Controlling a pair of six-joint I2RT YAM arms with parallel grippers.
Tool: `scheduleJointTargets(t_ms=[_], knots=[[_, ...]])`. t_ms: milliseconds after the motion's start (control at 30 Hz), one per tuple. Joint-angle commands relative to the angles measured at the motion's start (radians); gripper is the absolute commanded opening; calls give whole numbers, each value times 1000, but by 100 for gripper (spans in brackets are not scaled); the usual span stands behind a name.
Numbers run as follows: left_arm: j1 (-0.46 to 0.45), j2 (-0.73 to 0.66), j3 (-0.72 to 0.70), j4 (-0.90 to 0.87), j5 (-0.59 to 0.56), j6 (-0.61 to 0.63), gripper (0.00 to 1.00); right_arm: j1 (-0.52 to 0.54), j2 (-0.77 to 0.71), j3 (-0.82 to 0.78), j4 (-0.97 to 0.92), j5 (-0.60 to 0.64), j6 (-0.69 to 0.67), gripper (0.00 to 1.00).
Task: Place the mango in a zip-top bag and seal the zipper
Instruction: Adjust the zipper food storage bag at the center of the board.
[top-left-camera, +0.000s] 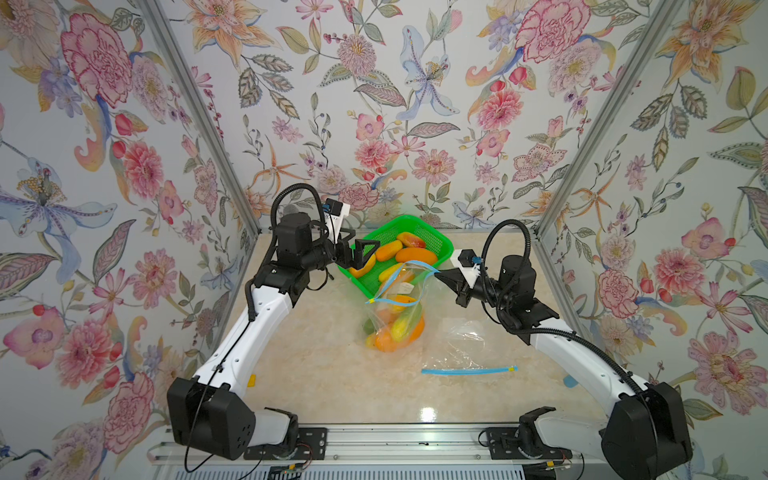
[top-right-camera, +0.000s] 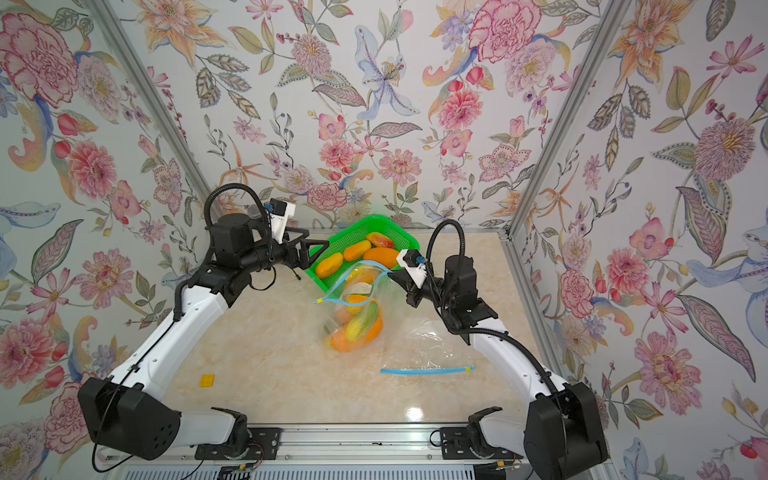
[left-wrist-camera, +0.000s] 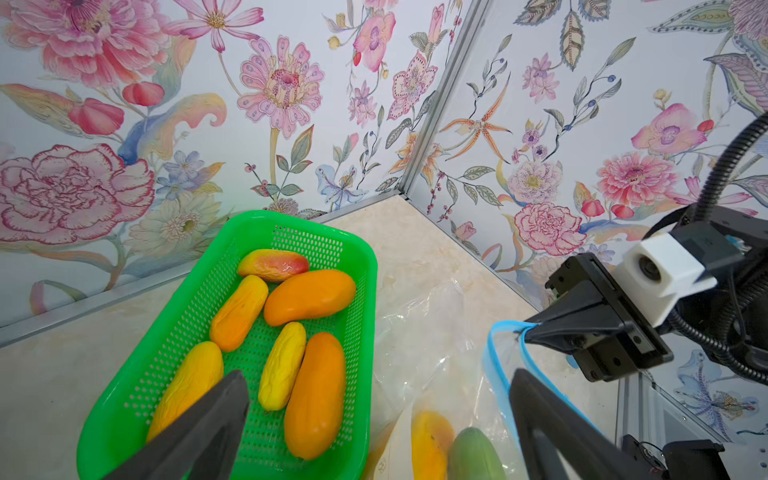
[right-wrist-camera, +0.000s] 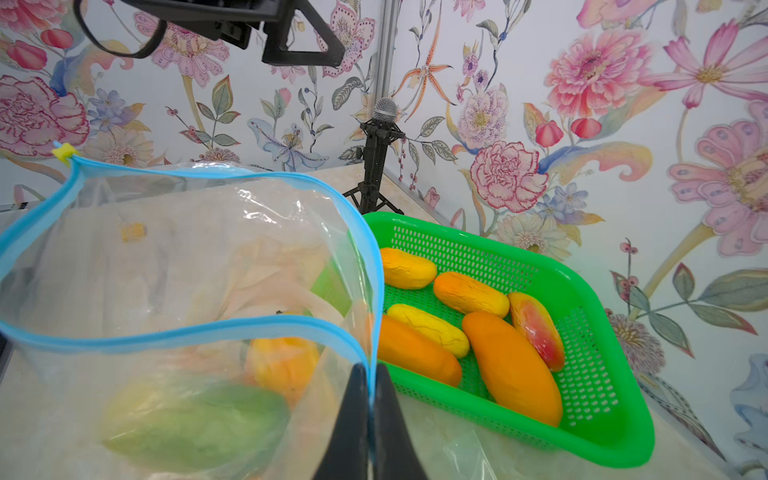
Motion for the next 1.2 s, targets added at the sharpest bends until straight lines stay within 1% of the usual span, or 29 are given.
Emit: scheduleJointTargets(t_ms=[0,100,167,233,333,400,467,567,633,700,767,867,933,967,1033,1067,1100,1167], knots=[[-19,-151,-164,194,86,105,99,-34,13,13,-3,17,79,0],[-75,-259,-331,256,36,183,99,-52,23,19,-7,32,110,0],[-136,-299,-401,260,-5,231,99,-55,33,23,-9,37,113,0],[-182,-329,-470,292,-19,245,99,-58,44,27,-8,48,124,0],[-209,-369,-549,348,-45,245,99,-66,57,33,-19,62,135,0],[-220,-389,-593,381,-94,261,99,-67,61,31,-17,63,140,0],[-239,-377,-604,389,-166,284,98,-69,56,31,-18,60,139,0],[-249,-322,-574,389,-246,295,85,-69,41,27,-15,55,141,0],[-257,-294,-559,426,-258,287,80,-69,29,22,-14,55,144,0],[-271,-276,-553,481,-259,279,72,-69,18,18,-15,55,145,0],[-281,-264,-545,509,-262,273,67,-69,7,13,-12,62,153,0],[-293,-257,-534,529,-230,270,61,-71,1,18,-13,70,163,0],[-301,-252,-528,529,-206,273,55,-70,4,28,-20,75,167,0],[-305,-249,-523,524,-196,277,51,-71,6,33,-24,80,171,0],[-314,-240,-510,504,-190,286,38,-72,11,43,-32,86,176,0],[-316,-237,-502,493,-183,288,33,-72,9,46,-34,85,177,0],[-316,-238,-494,480,-178,293,25,-73,4,46,-35,93,182,0],[-316,-249,-480,456,-183,303,21,-82,-8,48,-40,105,195,0]])
